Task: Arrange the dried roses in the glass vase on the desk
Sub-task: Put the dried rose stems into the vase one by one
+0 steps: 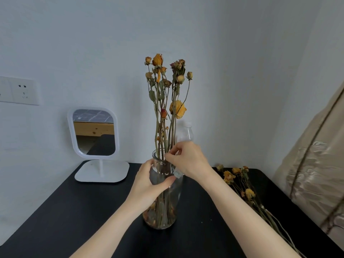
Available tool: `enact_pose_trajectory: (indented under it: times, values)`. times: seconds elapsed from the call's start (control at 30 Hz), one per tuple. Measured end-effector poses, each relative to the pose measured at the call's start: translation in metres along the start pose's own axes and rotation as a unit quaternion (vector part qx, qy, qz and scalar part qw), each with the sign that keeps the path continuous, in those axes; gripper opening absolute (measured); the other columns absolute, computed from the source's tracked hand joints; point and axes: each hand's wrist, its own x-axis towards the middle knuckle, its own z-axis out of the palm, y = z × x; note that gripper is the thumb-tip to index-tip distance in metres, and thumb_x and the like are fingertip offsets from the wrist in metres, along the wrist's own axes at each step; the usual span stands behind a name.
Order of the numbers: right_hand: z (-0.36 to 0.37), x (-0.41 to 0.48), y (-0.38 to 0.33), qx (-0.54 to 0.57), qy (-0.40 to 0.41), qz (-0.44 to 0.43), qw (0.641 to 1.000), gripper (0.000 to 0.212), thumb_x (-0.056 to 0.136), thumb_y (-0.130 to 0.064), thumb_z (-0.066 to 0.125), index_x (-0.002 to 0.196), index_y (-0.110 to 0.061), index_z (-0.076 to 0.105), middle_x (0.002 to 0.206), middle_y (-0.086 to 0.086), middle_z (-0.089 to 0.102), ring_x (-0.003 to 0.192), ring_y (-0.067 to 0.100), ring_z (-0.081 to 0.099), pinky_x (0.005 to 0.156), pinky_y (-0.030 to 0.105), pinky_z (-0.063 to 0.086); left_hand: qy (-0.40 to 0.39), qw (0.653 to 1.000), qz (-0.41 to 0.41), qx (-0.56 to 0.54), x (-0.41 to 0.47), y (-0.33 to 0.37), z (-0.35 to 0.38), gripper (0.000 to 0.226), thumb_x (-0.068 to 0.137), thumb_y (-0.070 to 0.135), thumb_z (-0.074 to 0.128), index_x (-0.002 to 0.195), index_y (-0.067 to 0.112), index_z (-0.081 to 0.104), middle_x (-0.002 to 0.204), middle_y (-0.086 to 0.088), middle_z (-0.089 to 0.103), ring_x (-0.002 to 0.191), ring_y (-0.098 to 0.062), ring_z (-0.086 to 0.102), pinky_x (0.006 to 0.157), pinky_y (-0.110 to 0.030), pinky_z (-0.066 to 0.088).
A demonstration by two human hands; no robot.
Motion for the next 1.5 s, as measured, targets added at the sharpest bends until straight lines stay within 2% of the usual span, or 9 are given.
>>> enact_pose_trajectory:
  times: [0.13,0.47,0.6,0.77,0.87,1.0,1.2,1.33,1.5]
  values:
    - [-0.003,-0.002,0.000,0.009,0.004,-0.012,1.000,0.010,0.084,-0.032,0.064,0.088,-0.023,0.064,0.059,-0.012,0.051,0.052,0.004,0.049,0.052,0.019,0.037,0.002,1.000,-0.007,0.003,0.000,0.002,0.000,0.067,0.068,0.044,0.075,0.125,0.035,0.039,0.125,0.014,0.048,0.117,-0.007,0.044,0.098,-0.030,0.038]
    - [-0.006,-0.006,-0.001,0.022,-0.006,-0.001,1.000,0.015,0.086,-0.029,0.062,0.093,-0.019,0.071,0.072,-0.012,0.056,0.058,0.003,0.048,0.059,0.020,0.041,0.000,1.000,-0.004,-0.010,-0.002,0.005,0.001,0.058,0.070,0.042,0.074,0.114,0.043,0.037,0.112,0.024,0.047,0.108,-0.002,0.046,0.087,-0.021,0.036]
    - [-0.009,-0.012,0.000,0.041,-0.002,-0.007,0.999,0.017,0.086,-0.030,0.063,0.099,-0.020,0.069,0.064,-0.013,0.049,0.053,0.003,0.045,0.052,0.015,0.034,0.001,1.000,-0.011,-0.003,-0.004,0.006,0.001,0.060,0.070,0.043,0.074,0.120,0.039,0.039,0.119,0.019,0.047,0.110,-0.002,0.045,0.089,-0.023,0.037]
    - [-0.019,-0.029,0.022,0.075,0.029,-0.001,0.997,0.012,0.087,-0.029,0.062,0.097,-0.023,0.065,0.056,-0.009,0.046,0.046,0.003,0.043,0.047,0.010,0.031,0.131,0.988,0.021,0.073,-0.037,0.004,0.010,0.071,0.072,0.042,0.072,0.131,0.023,0.037,0.126,0.013,0.035,0.120,-0.006,0.036,0.101,-0.029,0.036]
    - [-0.029,-0.041,0.049,0.071,0.028,0.037,0.996,0.008,0.086,-0.030,0.063,0.092,-0.025,0.065,0.055,-0.007,0.049,0.045,0.001,0.045,0.045,0.008,0.036,0.196,0.968,0.110,0.111,-0.066,0.005,0.024,0.048,0.073,0.024,0.072,0.115,0.020,0.047,0.112,0.009,0.037,0.108,-0.009,0.040,0.087,-0.017,0.036]
    - [-0.042,-0.061,0.099,0.037,-0.003,0.114,0.993,0.013,0.088,-0.026,0.061,0.099,-0.022,0.066,0.066,-0.005,0.060,0.060,0.003,0.054,0.054,0.012,0.039,0.095,0.975,0.170,0.110,-0.091,0.008,0.055,0.030,0.077,0.016,0.068,0.093,0.033,0.050,0.095,0.015,0.044,0.094,-0.003,0.045,0.078,-0.014,0.039]
    - [-0.070,-0.088,0.172,-0.024,-0.005,0.236,0.971,0.013,0.088,-0.022,0.058,0.095,-0.017,0.068,0.064,-0.007,0.059,0.056,0.001,0.054,0.050,0.015,0.035,-0.175,0.971,0.082,0.139,-0.087,0.005,0.123,0.009,0.085,0.027,0.057,0.086,0.034,0.050,0.079,0.013,0.046,0.073,-0.003,0.047,0.069,-0.015,0.042]
    - [-0.083,-0.102,0.202,-0.079,0.004,0.273,0.959,0.013,0.087,-0.021,0.058,0.092,-0.018,0.069,0.071,-0.006,0.062,0.072,0.009,0.061,0.060,0.021,0.045,-0.232,0.962,-0.036,0.136,-0.063,0.007,0.165,0.007,0.087,0.027,0.056,0.084,0.022,0.060,0.067,0.009,0.056,0.069,-0.010,0.056,0.083,-0.034,0.051]
    - [-0.083,-0.108,0.218,-0.149,-0.018,0.290,0.945,0.014,0.087,-0.024,0.060,0.099,-0.019,0.066,0.098,-0.001,0.066,0.088,0.017,0.064,0.080,0.035,0.054,-0.248,0.939,-0.108,0.211,-0.051,0.005,0.209,0.023,0.087,0.036,0.057,0.091,0.016,0.065,0.093,-0.002,0.066,0.089,-0.022,0.063,0.081,-0.036,0.051]
